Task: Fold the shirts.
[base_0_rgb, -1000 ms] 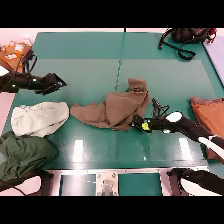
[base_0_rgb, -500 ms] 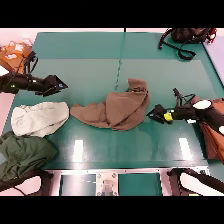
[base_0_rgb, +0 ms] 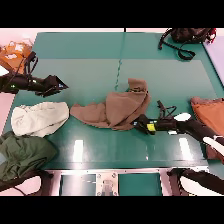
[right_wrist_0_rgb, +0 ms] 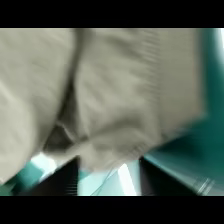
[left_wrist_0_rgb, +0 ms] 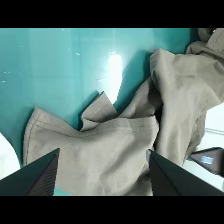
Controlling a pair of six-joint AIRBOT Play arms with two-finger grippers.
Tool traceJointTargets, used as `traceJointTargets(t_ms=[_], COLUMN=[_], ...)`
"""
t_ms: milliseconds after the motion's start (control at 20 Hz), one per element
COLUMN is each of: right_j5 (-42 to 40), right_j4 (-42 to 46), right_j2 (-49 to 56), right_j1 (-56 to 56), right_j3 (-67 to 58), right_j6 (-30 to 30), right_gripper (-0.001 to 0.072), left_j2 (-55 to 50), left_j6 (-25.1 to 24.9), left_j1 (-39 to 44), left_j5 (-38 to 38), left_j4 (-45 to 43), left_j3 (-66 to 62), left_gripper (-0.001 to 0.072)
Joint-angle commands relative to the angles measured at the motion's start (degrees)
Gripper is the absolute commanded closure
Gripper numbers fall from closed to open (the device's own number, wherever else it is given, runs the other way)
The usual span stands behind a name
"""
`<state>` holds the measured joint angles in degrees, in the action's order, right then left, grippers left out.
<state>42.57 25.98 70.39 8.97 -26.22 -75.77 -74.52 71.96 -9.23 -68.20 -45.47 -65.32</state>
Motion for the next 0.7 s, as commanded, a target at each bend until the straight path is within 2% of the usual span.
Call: traceJointTargets(t_ms=[0, 100, 200, 300, 400, 500, 650], right_j5=[-6.08, 0.57, 8.96, 13.46, 16.46, 16.70, 16.68], right_j4=[-4.63, 0.50, 10.03, 18.58, 21.16, 21.20, 21.35], right_j2=[2.78, 2.56, 0.76, -1.29, -1.36, -1.20, -0.76], right_j1=[6.69, 3.04, -5.40, -15.19, -23.41, -26.97, -26.25], right_j3=[-3.10, -6.64, -10.73, -14.64, -17.14, -17.22, -17.22], right_j6=[3.69, 5.92, 3.17, 0.74, 0.79, 1.46, 2.51], right_gripper=[0.0701, 0.0695, 0.0695, 0.0696, 0.0695, 0.0695, 0.0695], left_j2=[0.00, 0.00, 0.00, 0.00, 0.00, 0.00, -0.02], left_j6=[0.00, -0.02, -0.02, 0.70, 1.64, 1.66, 1.44], left_j1=[-0.04, -0.04, -0.04, 0.39, 1.88, 5.01, 12.96], left_j5=[-0.98, -3.21, -5.44, -8.02, -8.74, -5.88, 5.22], left_j4=[-0.02, -0.55, -2.23, -6.86, -8.48, -8.15, -3.67], left_j3=[-0.02, -0.02, -0.02, 0.55, 3.76, 9.99, 20.65], left_gripper=[0.0087, 0.0087, 0.0087, 0.0087, 0.0088, 0.0088, 0.0087])
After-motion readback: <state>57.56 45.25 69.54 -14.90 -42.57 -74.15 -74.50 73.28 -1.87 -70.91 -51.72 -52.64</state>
